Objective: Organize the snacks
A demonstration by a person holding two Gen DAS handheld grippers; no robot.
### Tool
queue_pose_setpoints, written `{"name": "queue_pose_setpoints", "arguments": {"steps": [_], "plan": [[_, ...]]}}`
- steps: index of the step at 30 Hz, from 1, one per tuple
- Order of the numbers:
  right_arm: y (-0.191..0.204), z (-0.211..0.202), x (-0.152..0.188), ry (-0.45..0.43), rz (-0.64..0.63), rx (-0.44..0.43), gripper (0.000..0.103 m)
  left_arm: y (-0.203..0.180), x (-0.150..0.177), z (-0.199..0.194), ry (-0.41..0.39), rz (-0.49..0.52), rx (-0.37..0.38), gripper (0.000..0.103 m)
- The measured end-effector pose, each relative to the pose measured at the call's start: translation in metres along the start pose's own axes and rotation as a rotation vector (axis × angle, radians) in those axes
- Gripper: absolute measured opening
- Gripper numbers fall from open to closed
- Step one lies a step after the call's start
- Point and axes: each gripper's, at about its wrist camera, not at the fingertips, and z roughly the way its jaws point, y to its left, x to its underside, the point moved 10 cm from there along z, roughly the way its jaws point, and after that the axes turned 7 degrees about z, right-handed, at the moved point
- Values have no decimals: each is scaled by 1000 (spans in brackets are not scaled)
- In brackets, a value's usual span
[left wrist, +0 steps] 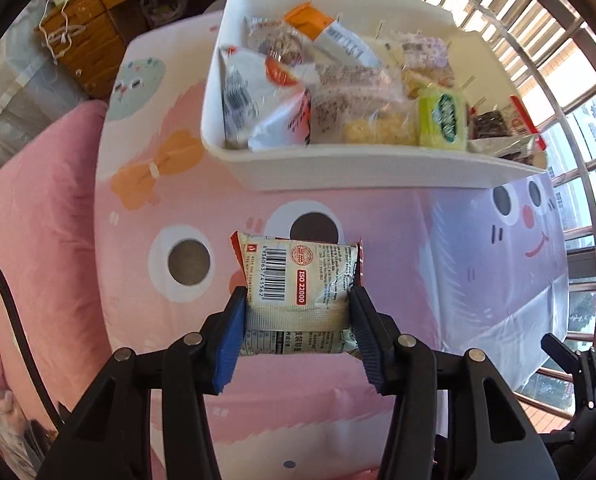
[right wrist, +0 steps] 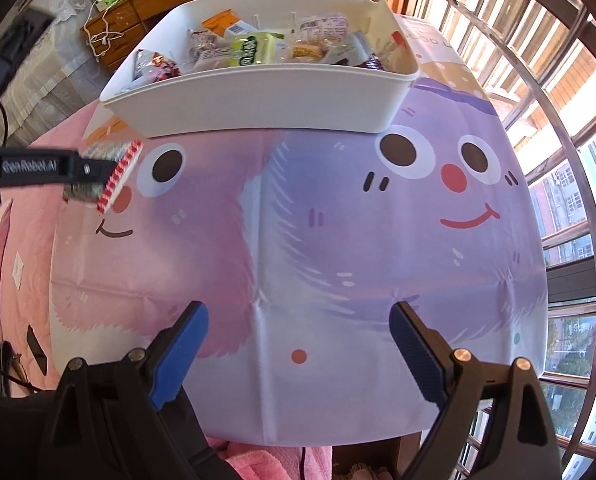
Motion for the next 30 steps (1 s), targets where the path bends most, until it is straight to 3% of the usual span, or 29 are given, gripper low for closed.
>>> {"name": "queue_pose_setpoints", "arguments": {"steps": [9,14,20,25,30], "plan": [[6,-19,-6,-33,-40,40,92,-8,-60,-66,-170,67,34,50],[-5,-30,-7,-39,-30,78,92,-19,-103,-83,-256,83,55,50],[-22,-47,-9,-60,0,114,92,-37,-139,-91,-294,114,74,52],[-40,-55,-10,-66,56,108,92,-47,-147,-89,-287,102,69,76],[-49,-63,-20,-88,64,79,92,-57,-135,-95,-276,69,103,79]]}}
